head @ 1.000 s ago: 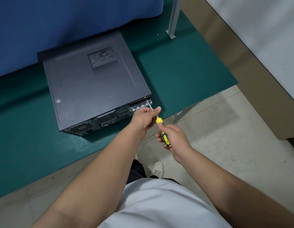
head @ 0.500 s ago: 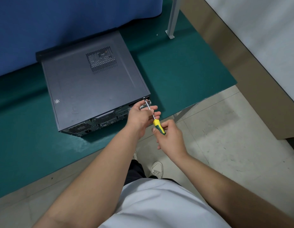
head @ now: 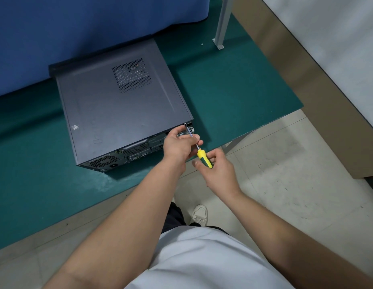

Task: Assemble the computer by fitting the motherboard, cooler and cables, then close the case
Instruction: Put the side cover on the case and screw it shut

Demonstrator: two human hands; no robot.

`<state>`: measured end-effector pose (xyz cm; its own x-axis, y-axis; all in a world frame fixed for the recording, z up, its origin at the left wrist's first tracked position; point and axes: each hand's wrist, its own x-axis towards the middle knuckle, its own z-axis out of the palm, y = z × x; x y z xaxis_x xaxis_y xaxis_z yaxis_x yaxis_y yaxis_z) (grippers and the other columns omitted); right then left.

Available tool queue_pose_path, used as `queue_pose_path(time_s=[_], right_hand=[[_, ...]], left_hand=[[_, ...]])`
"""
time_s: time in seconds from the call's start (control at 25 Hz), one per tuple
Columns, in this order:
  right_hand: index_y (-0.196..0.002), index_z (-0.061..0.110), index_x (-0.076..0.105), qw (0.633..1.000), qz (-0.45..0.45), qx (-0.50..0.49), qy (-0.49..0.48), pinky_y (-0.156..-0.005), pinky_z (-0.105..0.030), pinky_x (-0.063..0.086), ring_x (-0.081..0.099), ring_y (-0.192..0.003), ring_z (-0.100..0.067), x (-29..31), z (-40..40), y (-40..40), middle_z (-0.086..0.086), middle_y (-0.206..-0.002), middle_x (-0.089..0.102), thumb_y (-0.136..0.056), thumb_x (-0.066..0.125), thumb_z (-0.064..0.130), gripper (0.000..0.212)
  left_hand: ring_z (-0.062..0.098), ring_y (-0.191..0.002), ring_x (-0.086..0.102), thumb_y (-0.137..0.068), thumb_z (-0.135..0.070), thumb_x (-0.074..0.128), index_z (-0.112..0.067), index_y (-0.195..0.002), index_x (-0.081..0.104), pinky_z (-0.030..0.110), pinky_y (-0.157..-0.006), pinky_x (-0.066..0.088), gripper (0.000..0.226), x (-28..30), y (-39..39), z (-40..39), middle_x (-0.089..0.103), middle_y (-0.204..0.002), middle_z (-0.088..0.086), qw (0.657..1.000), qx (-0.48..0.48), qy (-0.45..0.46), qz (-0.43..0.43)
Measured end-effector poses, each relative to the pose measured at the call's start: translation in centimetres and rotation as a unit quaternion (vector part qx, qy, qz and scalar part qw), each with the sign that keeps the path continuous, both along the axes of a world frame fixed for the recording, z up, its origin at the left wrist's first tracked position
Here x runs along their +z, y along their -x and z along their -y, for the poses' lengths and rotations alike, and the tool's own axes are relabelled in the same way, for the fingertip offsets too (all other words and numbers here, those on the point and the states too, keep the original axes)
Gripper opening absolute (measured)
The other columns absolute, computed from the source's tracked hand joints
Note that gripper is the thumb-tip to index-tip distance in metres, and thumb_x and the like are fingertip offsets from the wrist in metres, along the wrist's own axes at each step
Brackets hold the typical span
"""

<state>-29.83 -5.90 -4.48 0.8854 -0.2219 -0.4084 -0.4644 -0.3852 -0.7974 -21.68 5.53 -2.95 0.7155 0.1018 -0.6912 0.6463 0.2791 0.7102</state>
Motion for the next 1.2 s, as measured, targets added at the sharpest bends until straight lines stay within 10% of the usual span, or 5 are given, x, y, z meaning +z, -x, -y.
queue_pose_path(time_s=[0.08,0.4,0.92,1.04,1.2], right_hand=[[-0.088,0.018,0.058,0.999,0.029,-0.013,0.032,-0.054,-0.038,0.054,0.066,-0.065,-0.023,0.0,-0.3,-0.2,-0.001,-0.073,0.067,-0.09,0.072,0.041,0.027],[-0.094,0.006,0.066,0.921,-0.127,-0.113,-0.351,-0.042,-0.021,0.036,0.046,-0.052,-0.012,1.2,0.7,-1.1,-0.003,-0.069,0.057,-0.097,0.067,0.034,0.028],[-0.09,0.019,0.056,0.972,-0.095,0.06,-0.206,-0.045,-0.027,0.041,0.044,-0.049,-0.013,2.8,-0.6,-7.8,0.006,-0.06,0.047,-0.099,0.063,0.036,0.02],[-0.076,0.022,0.05,0.987,-0.075,0.054,-0.129,-0.045,-0.026,0.043,0.041,-0.046,-0.014,4.2,-1.4,-12.7,0.009,-0.052,0.042,-0.096,0.066,0.042,0.033],[-0.068,0.022,0.046,0.991,-0.071,-0.001,-0.113,-0.047,-0.028,0.047,0.047,-0.047,-0.016,5.3,-0.8,-18.1,0.003,-0.055,0.045,-0.094,0.07,0.044,0.042]], left_hand=[[0.019,-0.078,0.078,-0.087,0.004,0.076,-0.023,-0.123,0.055,0.032,-0.066,0.064,0.049,-0.1,0.0,0.0,0.076,-0.098,0.006,1.0,-0.001,-0.003,0.005],[0.017,-0.078,0.078,-0.086,-0.004,0.081,-0.027,-0.113,0.056,0.027,-0.059,0.059,0.044,-0.3,-0.1,0.2,0.075,-0.098,0.007,1.0,0.004,0.0,0.008],[0.01,-0.08,0.07,-0.098,-0.02,0.068,-0.023,-0.121,0.064,0.03,-0.075,0.059,0.024,1.7,-5.1,-3.9,0.074,-0.089,-0.003,0.978,-0.108,-0.06,0.171],[0.011,-0.104,0.067,-0.1,-0.027,0.064,-0.026,-0.123,0.069,0.029,-0.095,0.051,0.023,1.2,-10.0,-8.1,0.074,-0.107,-0.006,0.9,-0.22,-0.261,0.271],[0.023,-0.142,0.044,-0.101,-0.036,0.057,-0.031,-0.136,0.063,0.042,-0.118,0.033,0.036,-1.2,-18.4,-12.8,0.057,-0.146,-0.007,0.704,-0.391,-0.492,0.331]])
